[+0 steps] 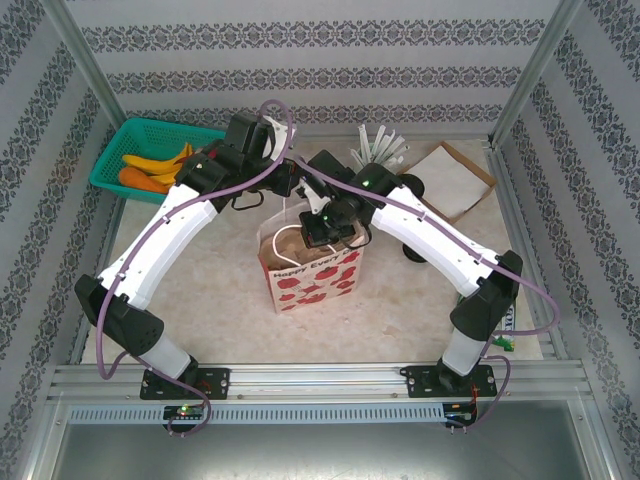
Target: Pack the takeout coffee
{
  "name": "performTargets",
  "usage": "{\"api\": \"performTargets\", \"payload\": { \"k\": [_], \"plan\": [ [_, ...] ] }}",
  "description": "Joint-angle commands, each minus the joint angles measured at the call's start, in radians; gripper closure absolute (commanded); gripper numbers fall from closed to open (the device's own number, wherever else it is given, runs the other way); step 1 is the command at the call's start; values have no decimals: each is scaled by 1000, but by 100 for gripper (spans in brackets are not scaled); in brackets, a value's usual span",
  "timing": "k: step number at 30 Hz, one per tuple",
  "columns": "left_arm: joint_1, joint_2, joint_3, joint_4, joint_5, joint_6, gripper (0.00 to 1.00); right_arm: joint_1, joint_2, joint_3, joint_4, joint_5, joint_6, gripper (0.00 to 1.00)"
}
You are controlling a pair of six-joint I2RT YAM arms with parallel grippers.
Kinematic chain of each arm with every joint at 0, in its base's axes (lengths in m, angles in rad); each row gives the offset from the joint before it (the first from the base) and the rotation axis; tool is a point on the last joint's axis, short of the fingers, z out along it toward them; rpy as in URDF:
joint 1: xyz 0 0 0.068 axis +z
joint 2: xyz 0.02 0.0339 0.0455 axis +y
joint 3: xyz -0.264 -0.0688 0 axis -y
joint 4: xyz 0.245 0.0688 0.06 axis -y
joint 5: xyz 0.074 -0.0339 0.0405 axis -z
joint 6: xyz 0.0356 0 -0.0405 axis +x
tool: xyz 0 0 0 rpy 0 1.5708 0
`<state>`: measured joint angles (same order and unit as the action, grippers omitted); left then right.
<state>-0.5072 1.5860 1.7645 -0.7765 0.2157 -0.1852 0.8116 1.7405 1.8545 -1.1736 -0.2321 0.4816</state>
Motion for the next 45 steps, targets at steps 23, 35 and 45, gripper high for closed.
{"api": "performTargets", "payload": {
  "k": [23,35,45],
  "plan": [
    [9,-64,-79,43,-107,-144,100,74,-39,79,-23,157,-22,100],
    [9,-120,-127,112,-38,-66,100,17,18,52,-123,171,46,100],
    [11,-145,-110,57,-57,-10,71,9,46,45,-100,150,34,100]
  ]
}}
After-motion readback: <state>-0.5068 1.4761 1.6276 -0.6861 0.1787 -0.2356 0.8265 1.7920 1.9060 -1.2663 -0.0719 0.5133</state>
